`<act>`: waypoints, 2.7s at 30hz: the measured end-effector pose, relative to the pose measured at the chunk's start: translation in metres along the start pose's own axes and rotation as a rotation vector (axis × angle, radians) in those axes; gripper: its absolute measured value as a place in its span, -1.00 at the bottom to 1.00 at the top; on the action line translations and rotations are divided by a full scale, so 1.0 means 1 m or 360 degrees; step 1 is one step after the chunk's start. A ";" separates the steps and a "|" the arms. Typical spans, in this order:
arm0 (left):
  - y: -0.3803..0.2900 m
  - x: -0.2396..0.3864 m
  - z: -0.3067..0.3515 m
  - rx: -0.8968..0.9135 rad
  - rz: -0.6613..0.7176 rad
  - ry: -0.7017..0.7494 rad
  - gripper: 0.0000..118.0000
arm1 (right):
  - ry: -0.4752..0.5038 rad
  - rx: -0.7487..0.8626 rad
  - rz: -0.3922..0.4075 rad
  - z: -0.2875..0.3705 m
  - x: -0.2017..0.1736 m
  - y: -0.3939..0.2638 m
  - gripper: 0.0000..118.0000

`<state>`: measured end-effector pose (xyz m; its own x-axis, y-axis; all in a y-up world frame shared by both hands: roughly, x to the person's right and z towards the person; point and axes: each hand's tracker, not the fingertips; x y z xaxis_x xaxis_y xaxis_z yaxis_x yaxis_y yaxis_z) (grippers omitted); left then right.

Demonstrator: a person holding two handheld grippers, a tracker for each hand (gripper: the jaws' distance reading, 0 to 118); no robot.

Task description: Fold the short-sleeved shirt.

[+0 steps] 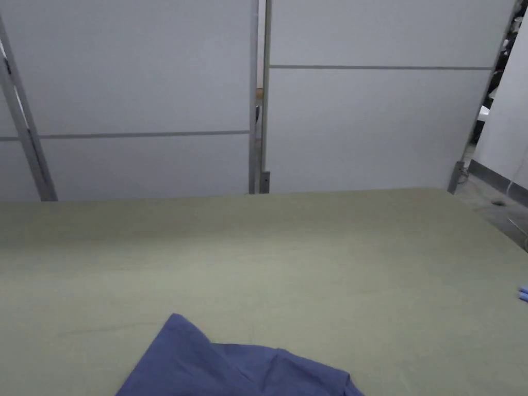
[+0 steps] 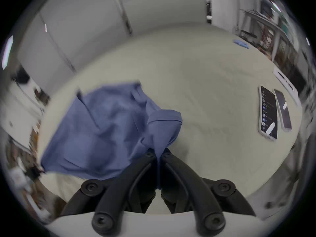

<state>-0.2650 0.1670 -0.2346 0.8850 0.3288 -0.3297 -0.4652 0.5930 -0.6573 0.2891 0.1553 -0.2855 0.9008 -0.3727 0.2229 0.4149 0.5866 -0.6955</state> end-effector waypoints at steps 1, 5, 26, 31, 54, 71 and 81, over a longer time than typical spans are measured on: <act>0.006 0.002 0.018 0.0064 0.0066 -0.0071 -0.95 | 0.0089 0.0103 -0.0084 0.018 -0.005 0.004 -0.95; 0.055 0.024 0.091 0.0414 0.0050 -0.0271 -0.95 | 0.0418 0.0448 -0.0040 0.086 -0.052 0.037 -0.95; 0.393 0.162 0.089 0.1090 -0.0056 -0.0482 -0.95 | 0.0583 0.1081 0.0271 0.097 -0.233 0.330 -0.95; 0.375 0.157 0.080 0.1161 -0.0095 -0.0466 -0.95 | 0.0550 0.1157 0.0355 0.104 -0.225 0.328 -0.95; 0.027 -0.005 0.035 0.0051 -0.0166 0.0113 -0.95 | 0.0066 -0.0141 0.0308 0.019 -0.055 0.010 -0.95; 0.016 -0.059 -0.037 -0.0576 -0.0205 0.0456 1.00 | -0.0311 -0.0618 0.0300 -0.033 -0.002 -0.018 1.00; 0.096 0.074 0.152 0.1243 -0.0316 -0.0014 0.64 | 0.0082 0.1149 0.0591 0.149 -0.114 0.069 0.82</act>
<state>-0.2475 0.3593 -0.2189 0.9541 0.1670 -0.2488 -0.1819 0.9826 -0.0383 0.2336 0.3453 -0.2572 0.9962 -0.0847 0.0205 0.0864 0.9910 -0.1018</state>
